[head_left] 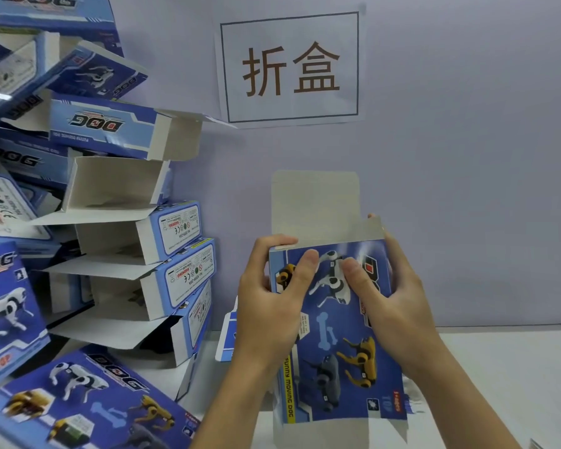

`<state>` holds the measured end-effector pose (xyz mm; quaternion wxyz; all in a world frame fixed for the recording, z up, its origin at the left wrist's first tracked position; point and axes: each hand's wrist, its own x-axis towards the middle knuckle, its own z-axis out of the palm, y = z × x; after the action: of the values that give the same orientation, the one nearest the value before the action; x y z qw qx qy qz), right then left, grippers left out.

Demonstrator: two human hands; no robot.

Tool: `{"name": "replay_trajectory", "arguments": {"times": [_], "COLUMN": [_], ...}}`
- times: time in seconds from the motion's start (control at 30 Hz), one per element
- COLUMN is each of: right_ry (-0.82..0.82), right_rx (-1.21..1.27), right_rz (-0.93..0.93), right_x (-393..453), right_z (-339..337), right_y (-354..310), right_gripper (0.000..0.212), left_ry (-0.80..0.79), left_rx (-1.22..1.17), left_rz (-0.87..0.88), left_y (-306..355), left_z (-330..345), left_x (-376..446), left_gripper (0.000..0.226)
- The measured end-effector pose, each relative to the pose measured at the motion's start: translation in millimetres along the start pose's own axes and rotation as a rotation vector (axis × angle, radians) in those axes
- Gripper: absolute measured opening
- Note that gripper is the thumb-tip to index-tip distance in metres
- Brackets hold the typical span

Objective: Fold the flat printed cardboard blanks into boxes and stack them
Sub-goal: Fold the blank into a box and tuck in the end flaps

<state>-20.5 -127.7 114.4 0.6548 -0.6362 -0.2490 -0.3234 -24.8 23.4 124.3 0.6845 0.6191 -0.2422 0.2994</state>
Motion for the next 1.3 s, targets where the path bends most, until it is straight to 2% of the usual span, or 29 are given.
{"name": "replay_trajectory", "arguments": {"times": [0.17,0.3,0.47,0.6,0.7,0.77,0.8,0.87,1.03,1.17,1.3], "right_ry": [-0.017,-0.038,-0.077,-0.164,-0.179,-0.154,-0.122,-0.065,-0.009,0.050,0.031], "right_rx": [0.048,0.063,0.033,-0.064,0.067,0.198,0.229,0.221,0.197,0.202,0.240], "right_rz": [0.054,0.071,0.040,0.112,0.299,0.376,0.367,0.343,0.325,0.356,0.396], "right_x": [0.4,-0.3,-1.5,1.7,9.7,9.1,8.2,5.3,9.2,8.0,8.4], "right_z": [-4.7,-4.7,-5.2,-7.2,-8.2,-6.2,-3.8,-0.9,6.2,0.8,-0.3], "right_y": [0.0,-1.3,-2.7,-3.7,-9.4,-14.8,-17.7,-21.8,-31.8,-31.9,-34.5], "right_gripper": [0.061,0.044,0.025,0.024,0.035,0.058,0.059,0.047,0.014,0.013,0.019], "left_ry": [-0.103,-0.015,0.058,0.090,0.079,0.068,0.057,0.038,0.018,0.022,-0.031], "left_rx": [-0.040,-0.076,-0.047,-0.035,-0.071,-0.073,-0.070,-0.070,-0.229,-0.256,-0.279], "left_rz": [-0.085,-0.053,-0.055,-0.089,-0.166,-0.236,-0.275,-0.347,-0.402,-0.399,-0.429], "left_y": [2.0,6.6,6.1,2.7,3.5,4.7,5.7,9.3,21.8,24.5,23.7], "left_z": [-1.8,4.9,5.6,2.6,0.6,-0.6,-1.7,-5.4,-9.5,-7.4,-3.5], "left_x": [1.3,-0.2,0.0,3.4,6.1,8.3,9.8,11.9,13.3,11.1,10.2], "left_gripper": [0.051,0.046,0.050,0.052,0.065,0.056,0.045,0.027,0.027,0.015,0.019]}}
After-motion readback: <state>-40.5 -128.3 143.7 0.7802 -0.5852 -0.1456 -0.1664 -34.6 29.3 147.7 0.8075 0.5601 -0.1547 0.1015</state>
